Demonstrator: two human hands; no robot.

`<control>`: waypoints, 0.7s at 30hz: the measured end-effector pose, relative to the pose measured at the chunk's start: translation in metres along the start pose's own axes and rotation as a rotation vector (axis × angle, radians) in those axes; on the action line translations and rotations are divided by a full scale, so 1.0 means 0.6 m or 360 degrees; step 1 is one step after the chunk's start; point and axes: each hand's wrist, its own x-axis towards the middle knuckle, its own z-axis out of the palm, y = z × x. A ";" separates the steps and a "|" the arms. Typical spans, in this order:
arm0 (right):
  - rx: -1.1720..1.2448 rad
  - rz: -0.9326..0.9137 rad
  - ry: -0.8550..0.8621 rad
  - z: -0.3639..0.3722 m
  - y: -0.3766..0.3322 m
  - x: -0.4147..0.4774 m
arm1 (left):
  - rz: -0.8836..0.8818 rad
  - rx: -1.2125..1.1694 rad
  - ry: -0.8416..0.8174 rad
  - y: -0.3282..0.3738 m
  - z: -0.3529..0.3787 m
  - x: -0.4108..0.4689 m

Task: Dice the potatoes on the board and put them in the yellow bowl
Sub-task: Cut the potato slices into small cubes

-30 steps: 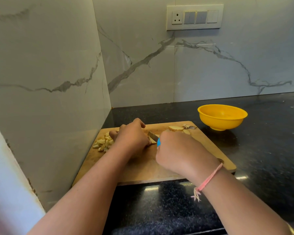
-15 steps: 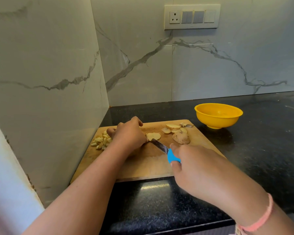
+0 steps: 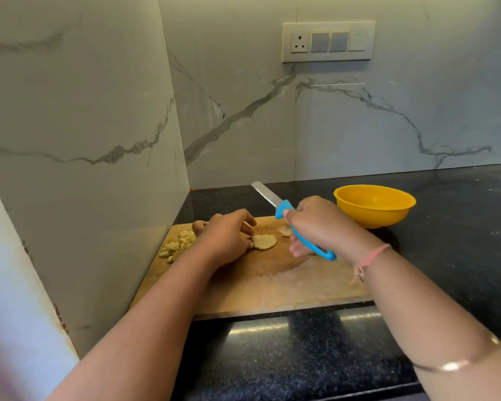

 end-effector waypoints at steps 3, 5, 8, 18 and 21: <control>-0.0035 0.0110 -0.0135 0.014 -0.007 0.035 | 0.0035 -0.0007 -0.0003 -0.005 -0.005 -0.001; -0.0027 0.0106 -0.0187 0.023 -0.009 0.049 | 0.0043 0.0003 -0.0004 -0.005 -0.009 -0.002; 0.0037 0.0207 -0.0231 0.031 -0.012 0.065 | 0.0036 -0.0012 -0.0032 0.000 -0.014 -0.003; 0.0205 0.0223 -0.0249 0.036 -0.011 0.077 | 0.0018 0.0147 0.0039 0.010 -0.004 -0.002; 0.0202 0.0239 -0.0214 0.030 -0.005 0.078 | 0.0004 0.0274 0.0045 0.012 -0.001 -0.002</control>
